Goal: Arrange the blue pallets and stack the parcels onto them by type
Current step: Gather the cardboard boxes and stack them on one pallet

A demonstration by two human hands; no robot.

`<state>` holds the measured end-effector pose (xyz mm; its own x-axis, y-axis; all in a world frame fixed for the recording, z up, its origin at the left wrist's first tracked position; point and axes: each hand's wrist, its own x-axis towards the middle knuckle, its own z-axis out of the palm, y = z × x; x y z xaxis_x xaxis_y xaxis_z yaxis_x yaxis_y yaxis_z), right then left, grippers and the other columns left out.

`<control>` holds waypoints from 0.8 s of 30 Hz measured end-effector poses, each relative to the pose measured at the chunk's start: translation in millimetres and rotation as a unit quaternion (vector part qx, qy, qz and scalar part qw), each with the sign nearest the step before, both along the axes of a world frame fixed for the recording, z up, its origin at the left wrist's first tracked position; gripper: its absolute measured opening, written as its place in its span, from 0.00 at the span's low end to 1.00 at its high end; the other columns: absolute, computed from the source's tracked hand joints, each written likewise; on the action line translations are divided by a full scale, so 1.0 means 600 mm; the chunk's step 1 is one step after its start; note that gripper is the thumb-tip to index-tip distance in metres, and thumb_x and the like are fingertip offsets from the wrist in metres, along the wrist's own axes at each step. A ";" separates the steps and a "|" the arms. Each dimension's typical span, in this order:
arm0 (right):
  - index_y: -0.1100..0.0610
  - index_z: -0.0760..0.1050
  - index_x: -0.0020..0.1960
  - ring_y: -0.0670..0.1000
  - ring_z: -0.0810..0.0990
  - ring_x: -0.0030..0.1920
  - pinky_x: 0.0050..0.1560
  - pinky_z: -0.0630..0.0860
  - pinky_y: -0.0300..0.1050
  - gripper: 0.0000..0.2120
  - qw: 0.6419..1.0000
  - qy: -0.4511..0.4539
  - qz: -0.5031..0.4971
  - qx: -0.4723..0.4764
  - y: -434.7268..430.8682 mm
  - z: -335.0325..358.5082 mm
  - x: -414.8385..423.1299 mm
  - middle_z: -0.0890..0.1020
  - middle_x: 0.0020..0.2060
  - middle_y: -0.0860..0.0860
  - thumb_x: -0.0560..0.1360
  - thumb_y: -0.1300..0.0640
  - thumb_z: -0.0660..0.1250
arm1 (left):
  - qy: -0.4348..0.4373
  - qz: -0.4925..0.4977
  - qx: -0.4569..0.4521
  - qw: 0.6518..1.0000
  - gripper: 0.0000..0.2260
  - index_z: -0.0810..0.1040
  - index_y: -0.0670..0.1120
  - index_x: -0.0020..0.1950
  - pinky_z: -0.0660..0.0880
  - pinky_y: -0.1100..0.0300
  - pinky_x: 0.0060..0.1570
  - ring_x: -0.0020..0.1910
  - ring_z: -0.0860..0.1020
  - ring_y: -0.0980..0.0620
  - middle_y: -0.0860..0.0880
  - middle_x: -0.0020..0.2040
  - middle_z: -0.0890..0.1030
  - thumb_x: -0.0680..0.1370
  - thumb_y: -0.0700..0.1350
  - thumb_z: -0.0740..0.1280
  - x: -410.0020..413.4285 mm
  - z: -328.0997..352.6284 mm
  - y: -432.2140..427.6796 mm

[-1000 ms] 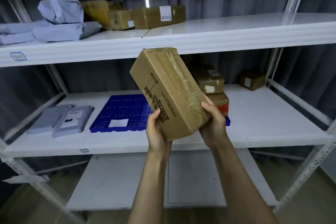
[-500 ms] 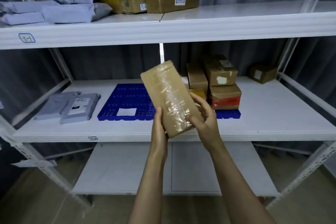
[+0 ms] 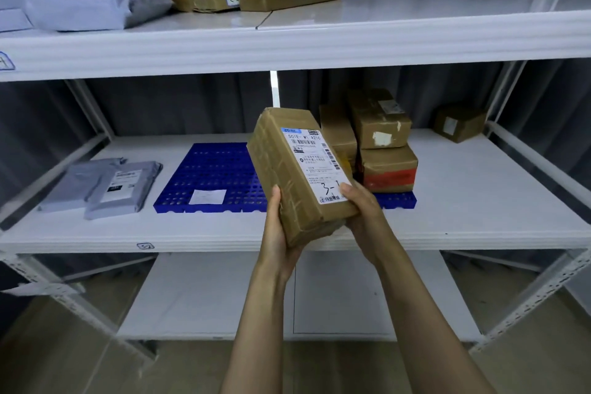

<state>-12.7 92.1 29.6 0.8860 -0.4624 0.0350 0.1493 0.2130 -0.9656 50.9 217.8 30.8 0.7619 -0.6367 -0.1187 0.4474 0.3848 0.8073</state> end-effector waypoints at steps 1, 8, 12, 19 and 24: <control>0.49 0.72 0.67 0.52 0.80 0.60 0.56 0.78 0.50 0.35 1.000 0.010 0.013 0.014 -0.006 0.000 0.002 0.82 0.59 0.50 0.62 0.39 0.70 | -0.021 0.011 0.026 0.999 0.19 0.75 0.56 0.62 0.75 0.48 0.59 0.58 0.80 0.49 0.50 0.58 0.83 0.79 0.62 0.54 0.002 0.000 -0.007; 0.45 0.72 0.66 0.50 0.79 0.60 0.60 0.77 0.52 0.28 1.000 0.008 -0.012 0.020 -0.036 0.000 0.023 0.81 0.59 0.47 0.67 0.42 0.68 | -0.118 0.160 0.171 0.965 0.14 0.75 0.53 0.59 0.79 0.55 0.52 0.53 0.81 0.54 0.52 0.56 0.81 0.79 0.58 0.60 0.031 0.011 -0.044; 0.46 0.70 0.68 0.47 0.79 0.59 0.60 0.77 0.48 0.29 0.998 0.000 -0.049 -0.028 -0.047 0.011 0.035 0.80 0.60 0.46 0.68 0.42 0.68 | -0.141 0.164 0.174 0.961 0.17 0.71 0.51 0.62 0.77 0.64 0.40 0.53 0.78 0.57 0.56 0.53 0.78 0.78 0.59 0.61 0.031 0.023 -0.061; 0.46 0.70 0.66 0.39 0.80 0.51 0.43 0.77 0.31 0.15 0.997 -0.010 -0.047 -0.063 -0.070 0.024 0.042 0.80 0.53 0.40 0.79 0.51 0.62 | -0.140 0.116 0.198 0.963 0.26 0.72 0.51 0.67 0.80 0.56 0.49 0.54 0.80 0.53 0.51 0.57 0.81 0.72 0.61 0.66 0.037 0.027 -0.076; 0.46 0.70 0.66 0.42 0.77 0.56 0.42 0.77 0.32 0.15 0.999 -0.003 -0.016 -0.049 -0.088 0.031 0.049 0.78 0.56 0.42 0.79 0.51 0.62 | -0.114 0.158 0.201 0.960 0.18 0.75 0.50 0.63 0.79 0.54 0.47 0.55 0.80 0.49 0.49 0.56 0.82 0.78 0.56 0.63 0.051 0.027 -0.088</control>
